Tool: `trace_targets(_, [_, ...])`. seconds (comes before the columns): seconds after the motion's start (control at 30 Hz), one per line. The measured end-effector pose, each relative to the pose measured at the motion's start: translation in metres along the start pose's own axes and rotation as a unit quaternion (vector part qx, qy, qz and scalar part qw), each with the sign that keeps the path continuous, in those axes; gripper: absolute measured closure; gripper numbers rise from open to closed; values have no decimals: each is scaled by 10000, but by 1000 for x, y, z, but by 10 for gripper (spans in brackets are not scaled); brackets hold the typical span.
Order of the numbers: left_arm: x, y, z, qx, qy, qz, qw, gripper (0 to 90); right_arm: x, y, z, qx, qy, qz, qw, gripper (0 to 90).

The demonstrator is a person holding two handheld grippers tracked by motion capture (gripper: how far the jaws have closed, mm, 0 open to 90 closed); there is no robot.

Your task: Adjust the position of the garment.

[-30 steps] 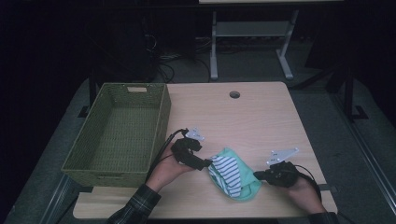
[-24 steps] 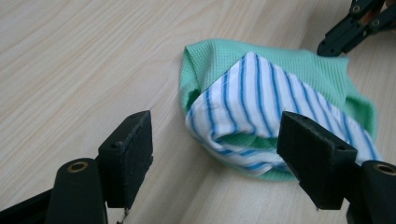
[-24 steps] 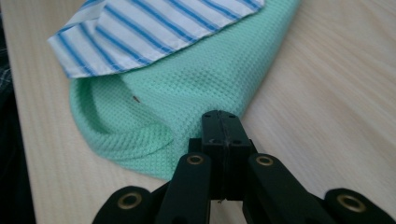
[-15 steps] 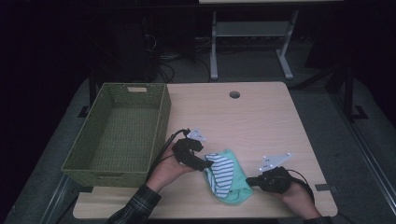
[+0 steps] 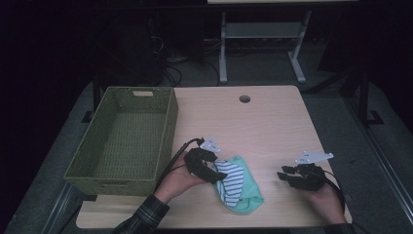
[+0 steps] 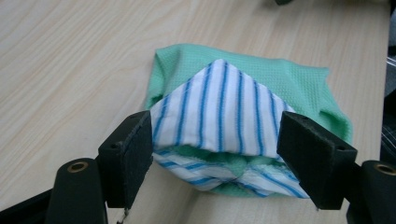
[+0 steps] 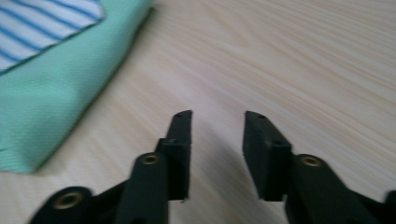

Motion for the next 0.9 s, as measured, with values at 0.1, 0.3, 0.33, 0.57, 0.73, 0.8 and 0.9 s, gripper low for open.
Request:
trace_targets(0.1, [4, -2, 0, -105, -154, 50, 9998, 260, 9, 1, 5, -1, -163, 246, 9996, 439])
trace_targets(0.3, [14, -12, 0, -259, -402, 173, 9987, 240, 23, -4, 12, -85, -325, 519, 9981, 217])
trace_targets(0.33, [16, -13, 0, -317, -456, 184, 9983, 238, 24, -5, 13, -97, -322, 568, 9978, 202])
trace_targets(0.57, [24, -27, 4, -594, -717, 259, 9953, 212, 22, -10, 13, -139, -273, 629, 9975, 145])
trace_targets(0.73, [27, -38, 8, -851, -884, 268, 9921, 178, 22, -11, 14, -93, -265, 624, 9977, 129])
trace_targets(0.8, [27, -40, 9, -901, -883, 285, 9916, 176, 22, -11, 14, -65, -262, 626, 9977, 124])
trace_targets(0.9, [26, -44, 12, -960, -857, 291, 9913, 173, 23, -12, 16, 9, -273, 631, 9976, 108])
Point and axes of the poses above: each handheld gripper's, and its own axes: y roughly backward along the jaws, z roughly out of its underside, x roughly to its right, the point moved 2 cm from there along -y, roughly forward along the jaws, and after that the axes turned 5 degrees about -x, right-handed, at the moved point
